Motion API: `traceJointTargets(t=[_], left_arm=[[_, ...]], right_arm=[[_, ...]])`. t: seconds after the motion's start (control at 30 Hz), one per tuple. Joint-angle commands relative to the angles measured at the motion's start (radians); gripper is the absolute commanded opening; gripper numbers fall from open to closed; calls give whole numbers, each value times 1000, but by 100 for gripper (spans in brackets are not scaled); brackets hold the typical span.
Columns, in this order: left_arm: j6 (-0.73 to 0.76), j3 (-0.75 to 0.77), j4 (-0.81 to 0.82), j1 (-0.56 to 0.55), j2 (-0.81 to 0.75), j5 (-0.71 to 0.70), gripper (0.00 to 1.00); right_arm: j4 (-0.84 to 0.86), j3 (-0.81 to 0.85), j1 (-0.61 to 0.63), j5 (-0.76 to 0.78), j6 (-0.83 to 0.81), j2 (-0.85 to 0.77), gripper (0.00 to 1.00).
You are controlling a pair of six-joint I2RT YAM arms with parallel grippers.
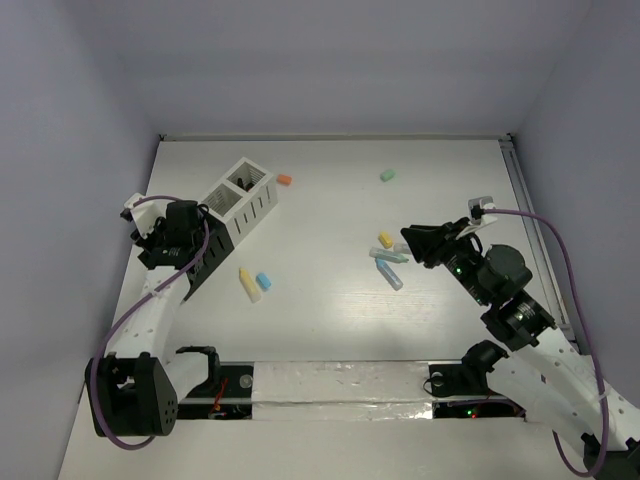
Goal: Sort the stationery into containers
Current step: Place the pen in the storage box.
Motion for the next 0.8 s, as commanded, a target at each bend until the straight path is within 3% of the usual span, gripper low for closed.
traceJointTargets(t=[0.0, 0.3, 0.47, 0.63, 0.77], left_arm=[[-32, 31, -7, 5, -15, -30, 19], [-41, 32, -6, 5, -14, -19, 24], [-8, 43, 13, -63, -73, -18, 31], [73, 50, 95, -92, -188, 117, 42], [124, 86, 117, -92, -280, 261, 43]], right_arm=[[11, 30, -2, -9, 0, -12, 36], [9, 28, -2, -9, 2, -17, 36], [9, 28, -2, -6, 0, -16, 36], [14, 27, -2, -8, -3, 3, 36], [15, 28, -2, -5, -12, 29, 33]])
